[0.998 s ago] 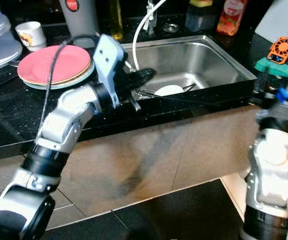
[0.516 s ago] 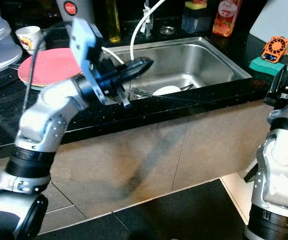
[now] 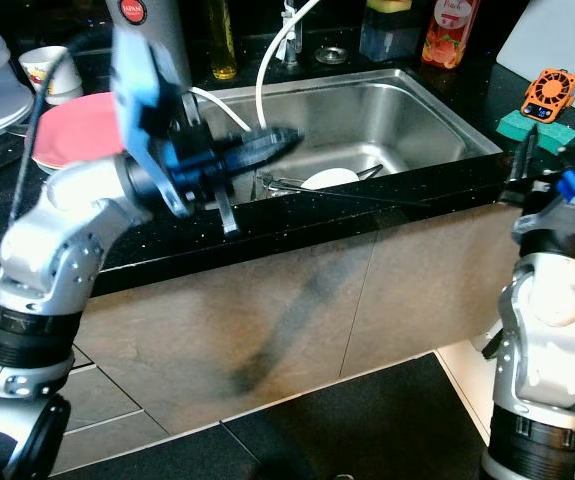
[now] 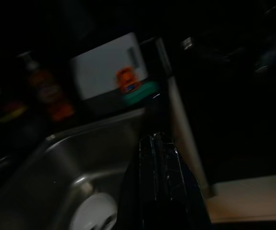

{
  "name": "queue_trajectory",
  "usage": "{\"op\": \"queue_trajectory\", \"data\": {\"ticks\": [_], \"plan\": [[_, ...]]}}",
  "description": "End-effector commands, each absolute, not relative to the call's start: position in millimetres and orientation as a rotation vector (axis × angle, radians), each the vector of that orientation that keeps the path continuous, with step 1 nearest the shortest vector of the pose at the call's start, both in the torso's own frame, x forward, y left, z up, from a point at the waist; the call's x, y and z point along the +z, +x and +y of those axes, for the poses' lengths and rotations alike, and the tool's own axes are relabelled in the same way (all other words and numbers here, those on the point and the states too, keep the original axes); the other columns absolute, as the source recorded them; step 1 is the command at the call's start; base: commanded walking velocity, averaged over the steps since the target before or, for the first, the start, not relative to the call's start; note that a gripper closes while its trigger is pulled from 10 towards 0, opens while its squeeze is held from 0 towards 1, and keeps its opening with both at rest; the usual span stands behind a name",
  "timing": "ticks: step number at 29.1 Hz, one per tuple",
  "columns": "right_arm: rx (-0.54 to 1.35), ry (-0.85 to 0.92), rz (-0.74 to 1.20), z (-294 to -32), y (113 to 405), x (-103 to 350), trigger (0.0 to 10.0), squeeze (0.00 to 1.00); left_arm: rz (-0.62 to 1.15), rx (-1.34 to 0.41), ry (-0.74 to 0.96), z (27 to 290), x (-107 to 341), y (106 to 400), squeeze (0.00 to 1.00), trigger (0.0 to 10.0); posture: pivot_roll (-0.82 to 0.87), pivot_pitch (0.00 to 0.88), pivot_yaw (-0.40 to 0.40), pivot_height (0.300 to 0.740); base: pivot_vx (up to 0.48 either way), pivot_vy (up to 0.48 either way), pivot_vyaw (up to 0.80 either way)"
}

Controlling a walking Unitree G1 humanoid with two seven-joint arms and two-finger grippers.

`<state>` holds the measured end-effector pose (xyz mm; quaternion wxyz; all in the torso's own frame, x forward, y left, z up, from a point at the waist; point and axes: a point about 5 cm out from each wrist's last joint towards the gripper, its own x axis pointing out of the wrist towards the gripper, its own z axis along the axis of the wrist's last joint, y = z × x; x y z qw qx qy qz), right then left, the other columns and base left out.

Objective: Kitchen organization

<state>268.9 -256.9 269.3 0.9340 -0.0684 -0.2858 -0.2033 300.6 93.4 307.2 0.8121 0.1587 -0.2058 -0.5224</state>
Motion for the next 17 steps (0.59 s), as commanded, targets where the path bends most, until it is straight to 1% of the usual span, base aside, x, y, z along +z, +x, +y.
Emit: {"op": "queue_trajectory", "data": {"ticks": [1,3,6,7,8,10,12,13,14,16,17], "plan": [[-0.409,-0.132,-0.561,-256,271,261,10.0,0.0,-0.415,-1.078,0.422,92,295,302,0.14,10.0,-0.02,0.059,0.012,0.74,0.0,0.0,0.0],[-0.396,-0.141,-0.542,-253,272,255,10.0,0.0,-0.404,-1.084,0.488,87,282,298,0.14,10.0,-0.03,0.043,0.016,0.74,0.0,0.0,0.0],[-0.384,-0.141,-0.531,-251,272,250,10.0,0.0,-0.41,-1.076,0.478,84,277,295,0.14,10.0,-0.02,0.038,0.02,0.74,0.0,0.0,0.0],[-0.38,-0.142,-0.527,-250,272,247,10.0,0.0,-0.427,-1.035,0.443,83,280,297,0.15,10.0,-0.03,0.018,0.03,0.74,0.0,0.0,0.0],[-0.379,-0.146,-0.521,-249,271,245,10.0,0.0,-0.441,-0.985,0.437,84,282,300,0.14,10.0,-0.03,0.018,0.03,0.74,0.0,0.0,0.0],[-0.378,-0.152,-0.516,-249,270,243,10.0,0.0,-0.435,-0.939,0.477,87,283,306,0.14,10.0,-0.03,0.017,0.029,0.74,0.0,0.0,0.0],[-0.375,-0.155,-0.519,-250,270,245,10.0,0.0,-0.416,-0.961,0.436,88,283,310,0.13,10.0,-0.03,0.022,0.025,0.74,0.0,0.0,0.0],[-0.374,-0.156,-0.521,-250,270,246,10.0,0.0,-0.407,-0.985,0.379,84,284,312,0.13,10.0,-0.03,0.024,0.022,0.74,0.0,0.0,0.0],[-0.372,-0.157,-0.524,-250,270,247,10.0,0.0,-0.383,-0.997,0.344,77,283,317,0.13,10.0,-0.03,0.028,0.022,0.74,0.0,0.0,0.0],[-0.364,-0.149,-0.535,-247,272,250,10.0,0.0,-0.282,-1.007,0.258,56,277,334,0.12,10.0,-0.03,0.03,0.021,0.74,0.0,0.0,0.0],[-0.364,-0.149,-0.535,-247,272,250,10.0,0.0,-0.282,-1.007,0.258,56,277,334,0.12,10.0,-0.03,0.03,0.021,0.74,0.0,0.0,0.0]]}}
